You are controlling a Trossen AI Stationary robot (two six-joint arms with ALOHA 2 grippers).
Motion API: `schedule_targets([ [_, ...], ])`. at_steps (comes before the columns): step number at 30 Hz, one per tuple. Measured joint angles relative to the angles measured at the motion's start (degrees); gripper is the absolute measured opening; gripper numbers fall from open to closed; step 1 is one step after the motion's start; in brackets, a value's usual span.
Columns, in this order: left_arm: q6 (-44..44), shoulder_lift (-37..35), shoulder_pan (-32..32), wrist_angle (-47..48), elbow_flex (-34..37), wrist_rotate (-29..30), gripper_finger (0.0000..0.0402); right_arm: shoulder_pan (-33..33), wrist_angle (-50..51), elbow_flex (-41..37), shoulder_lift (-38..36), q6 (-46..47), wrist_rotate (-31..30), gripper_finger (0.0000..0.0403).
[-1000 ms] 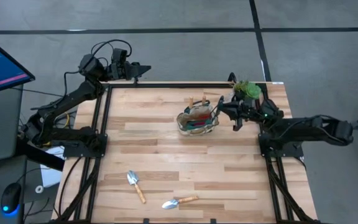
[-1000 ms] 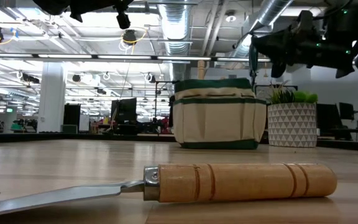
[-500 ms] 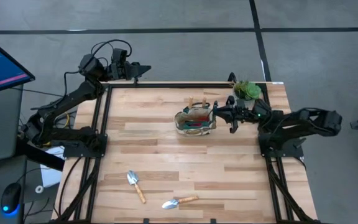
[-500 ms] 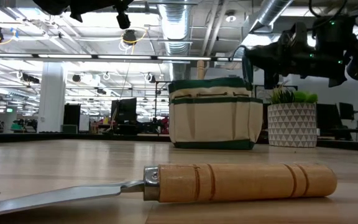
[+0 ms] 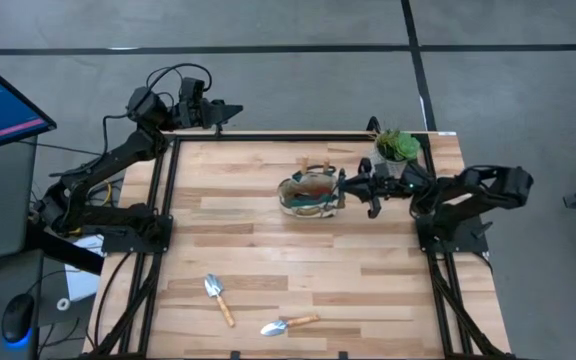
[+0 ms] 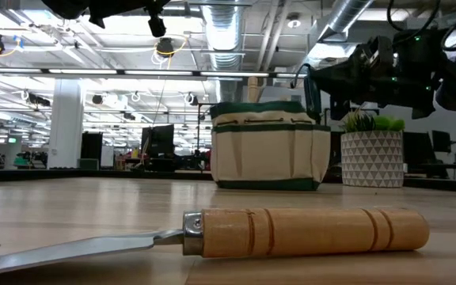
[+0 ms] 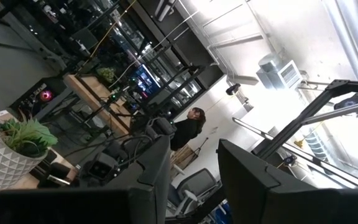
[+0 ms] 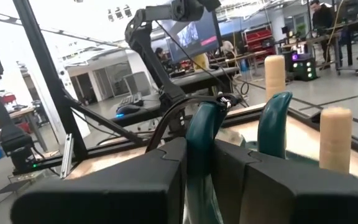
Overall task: Pick & Place Garden tools in Gardening bag
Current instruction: Put the shear scissors into the gardening bag
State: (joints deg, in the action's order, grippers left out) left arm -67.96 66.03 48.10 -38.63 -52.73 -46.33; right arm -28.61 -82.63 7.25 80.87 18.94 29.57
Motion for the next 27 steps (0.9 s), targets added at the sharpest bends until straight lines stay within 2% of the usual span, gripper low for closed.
schedule_targets([
  [12,0.00,-0.01,0.00,0.01,0.00,0.00,0.0108,0.10,-6.95,0.90,8.64,0.02,0.80,0.0039],
  [27,0.00,0.00,-0.02,-0.01,0.00,0.00,0.0108,0.50,-7.16,6.99,12.95,0.93,1.90,0.0052],
])
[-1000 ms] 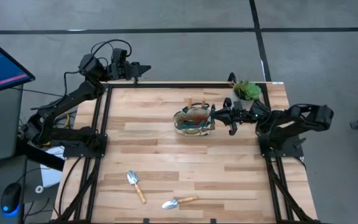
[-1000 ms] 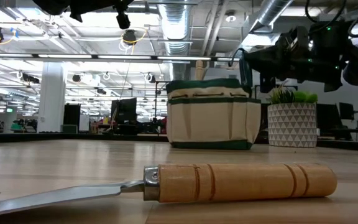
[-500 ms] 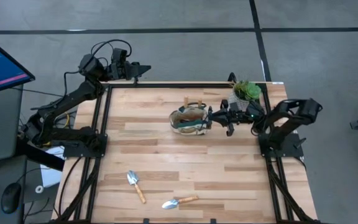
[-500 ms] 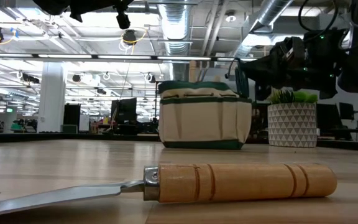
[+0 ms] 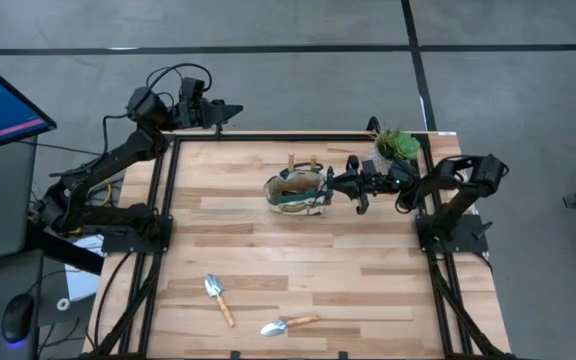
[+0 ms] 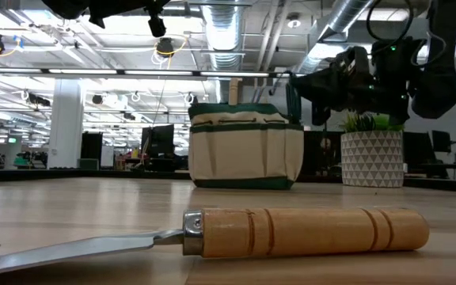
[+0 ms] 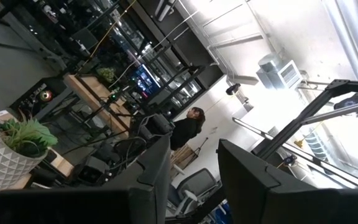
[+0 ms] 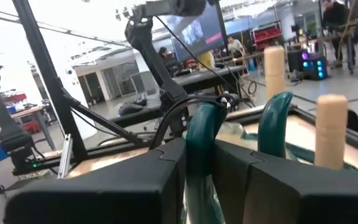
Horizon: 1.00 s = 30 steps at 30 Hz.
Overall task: Pick & Place Garden tools in Gardening bag
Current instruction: Put the shear scissors into the gardening bag
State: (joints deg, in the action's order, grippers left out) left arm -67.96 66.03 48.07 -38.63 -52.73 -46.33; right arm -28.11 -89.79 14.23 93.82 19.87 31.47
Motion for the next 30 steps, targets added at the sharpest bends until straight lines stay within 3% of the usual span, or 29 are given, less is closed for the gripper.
schedule_targets([
  [7,0.00,0.00,0.00,-0.02,0.00,-0.02,0.0108,0.82,-0.09,0.28,-3.80,-2.09,0.07,0.0043],
  [17,0.00,0.00,0.01,-0.02,0.00,-0.02,0.0108,0.64,-0.05,0.27,-0.66,-3.51,-0.96,0.0041],
  [30,0.00,0.01,0.02,-0.02,0.00,-0.50,0.0108,0.40,-0.12,0.27,-2.43,-4.39,-1.54,0.0041],
])
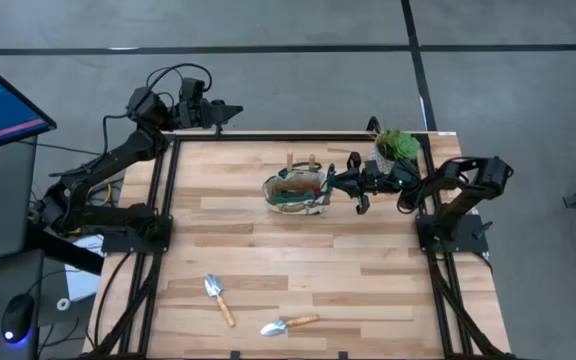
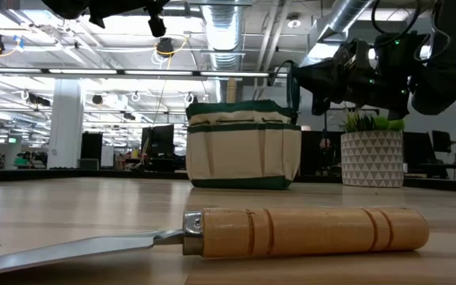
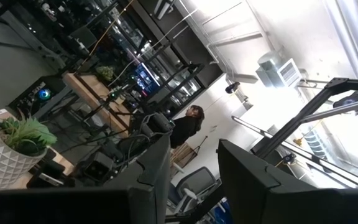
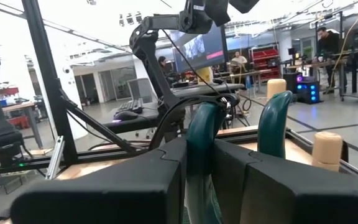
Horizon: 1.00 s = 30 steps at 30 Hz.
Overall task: Pick & Place Garden tools in Gardening bag
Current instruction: Put the shear scissors into the gardening bag
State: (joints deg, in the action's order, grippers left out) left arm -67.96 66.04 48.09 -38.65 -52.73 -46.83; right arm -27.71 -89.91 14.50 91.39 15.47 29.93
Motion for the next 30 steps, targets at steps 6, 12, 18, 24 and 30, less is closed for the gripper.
schedule_targets([
  [6,0.07,0.00,-0.01,0.00,0.00,-0.09,0.0108,0.31,-0.02,-0.34,-0.02,0.02,-0.01,0.0041],
  [12,0.11,0.00,-0.02,-0.14,0.00,-0.11,0.0108,0.33,-0.07,-2.66,-1.06,0.45,-1.83,0.0041],
  [18,0.20,0.00,-0.02,-0.43,0.00,-0.13,0.0108,0.67,-0.02,-2.59,-1.40,1.08,-2.91,0.0041],
  [24,0.21,0.00,-0.02,-0.43,0.00,-0.13,0.0108,2.14,-0.04,0.46,-0.82,-0.24,-2.84,0.0041],
  [30,0.20,-0.01,-0.02,-0.44,0.00,-0.13,0.0108,2.83,-0.04,3.19,3.61,-0.45,-2.87,0.0041],
])
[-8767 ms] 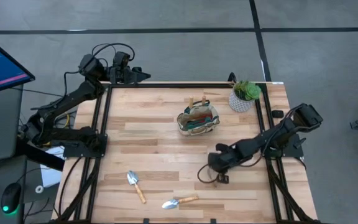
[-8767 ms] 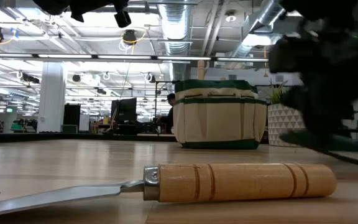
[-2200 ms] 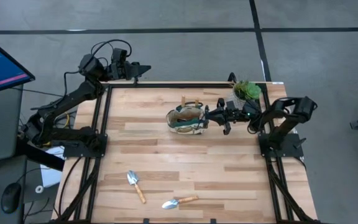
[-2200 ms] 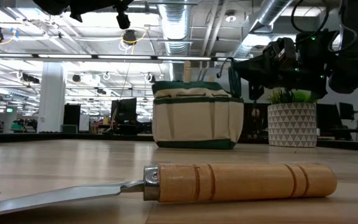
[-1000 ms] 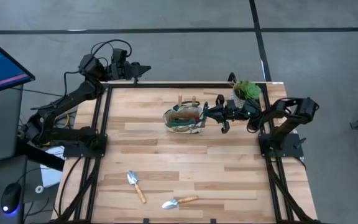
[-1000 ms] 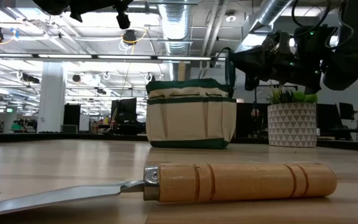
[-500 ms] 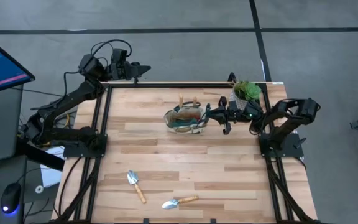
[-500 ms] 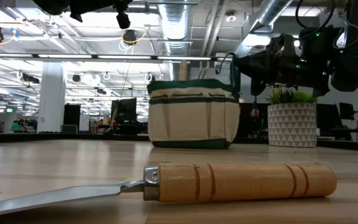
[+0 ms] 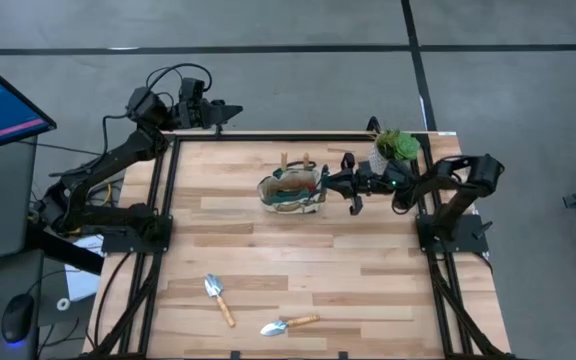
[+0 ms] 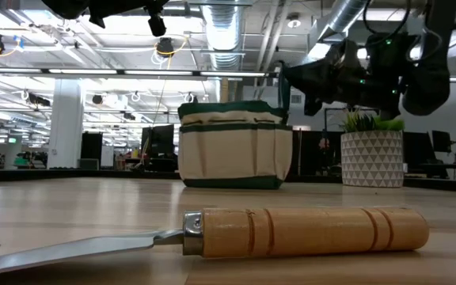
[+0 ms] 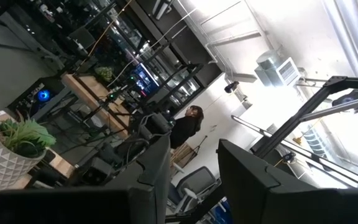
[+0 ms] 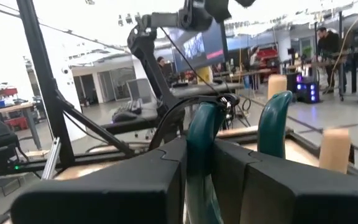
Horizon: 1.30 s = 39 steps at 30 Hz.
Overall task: Pick & Place Garden tools in Gardening bag
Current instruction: Put the shear scissors into the gardening bag
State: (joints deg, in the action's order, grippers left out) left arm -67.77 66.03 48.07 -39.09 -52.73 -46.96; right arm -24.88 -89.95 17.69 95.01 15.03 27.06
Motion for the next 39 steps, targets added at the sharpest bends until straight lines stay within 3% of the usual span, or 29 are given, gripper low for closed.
schedule_targets([
  [4,0.00,0.01,0.00,0.00,0.00,-0.36,0.0108,0.56,0.03,0.67,2.18,0.00,-0.09,0.0041],
  [14,0.00,0.00,0.00,0.01,0.00,-1.11,0.0108,-0.63,-0.02,0.24,-0.73,-1.73,-0.56,0.0041],
  [27,0.00,0.01,0.00,0.02,0.00,-1.14,0.0108,0.17,-0.01,1.38,5.95,-1.64,-1.60,0.0041],
  [39,0.00,0.01,0.00,0.02,0.00,-1.11,0.0108,1.72,-0.09,7.24,14.73,-0.24,0.34,0.0041],
])
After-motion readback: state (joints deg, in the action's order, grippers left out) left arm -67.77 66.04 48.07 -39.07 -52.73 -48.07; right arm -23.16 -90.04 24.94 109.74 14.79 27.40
